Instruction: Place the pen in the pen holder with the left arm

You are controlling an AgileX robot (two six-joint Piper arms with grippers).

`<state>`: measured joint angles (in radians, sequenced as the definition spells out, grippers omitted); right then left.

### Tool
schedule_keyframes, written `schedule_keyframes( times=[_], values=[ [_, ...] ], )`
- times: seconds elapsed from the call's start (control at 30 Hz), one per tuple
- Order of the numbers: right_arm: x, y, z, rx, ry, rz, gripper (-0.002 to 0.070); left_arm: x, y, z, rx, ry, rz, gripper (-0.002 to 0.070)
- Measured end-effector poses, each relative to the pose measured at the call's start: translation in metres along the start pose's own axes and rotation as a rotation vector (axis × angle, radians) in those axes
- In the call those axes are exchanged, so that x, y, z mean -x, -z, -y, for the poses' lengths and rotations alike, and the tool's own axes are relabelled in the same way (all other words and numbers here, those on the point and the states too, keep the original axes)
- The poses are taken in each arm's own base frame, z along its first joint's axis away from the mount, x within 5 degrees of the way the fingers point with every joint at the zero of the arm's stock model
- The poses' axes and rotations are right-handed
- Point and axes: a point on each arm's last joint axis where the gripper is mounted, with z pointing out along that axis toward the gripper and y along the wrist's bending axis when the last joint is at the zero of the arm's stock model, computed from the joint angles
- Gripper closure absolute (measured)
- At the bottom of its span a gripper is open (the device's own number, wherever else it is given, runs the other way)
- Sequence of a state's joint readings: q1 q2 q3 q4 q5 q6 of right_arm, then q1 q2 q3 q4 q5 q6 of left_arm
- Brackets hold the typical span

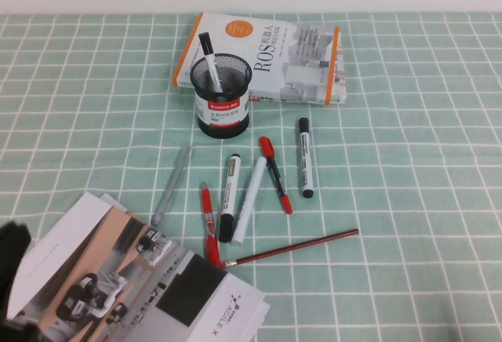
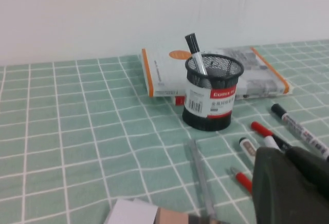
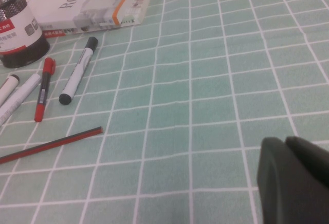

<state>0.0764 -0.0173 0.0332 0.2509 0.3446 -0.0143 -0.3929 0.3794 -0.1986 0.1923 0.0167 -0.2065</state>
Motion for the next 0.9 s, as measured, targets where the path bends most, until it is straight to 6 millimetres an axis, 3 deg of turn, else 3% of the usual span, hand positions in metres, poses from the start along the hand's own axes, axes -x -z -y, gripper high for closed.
schedule_keyframes(
  times=[0.27, 0.47, 0.9],
  values=[
    [0.000, 0.000, 0.000, 0.000, 0.000, 0.000, 0.0696, -0.044, 0.020, -0.012, 0.154, 0.041, 0.092, 0.0675],
    [0.000, 0.000, 0.000, 0.000, 0.000, 0.000, 0.0696, -0.053, 0.031, -0.014, 0.227, 0.041, 0.148, 0.0675],
    [0.000, 0.000, 0.000, 0.000, 0.000, 0.000, 0.0696, -0.083, 0.033, -0.013, 0.226, 0.061, -0.169, 0.0675]
  ],
)
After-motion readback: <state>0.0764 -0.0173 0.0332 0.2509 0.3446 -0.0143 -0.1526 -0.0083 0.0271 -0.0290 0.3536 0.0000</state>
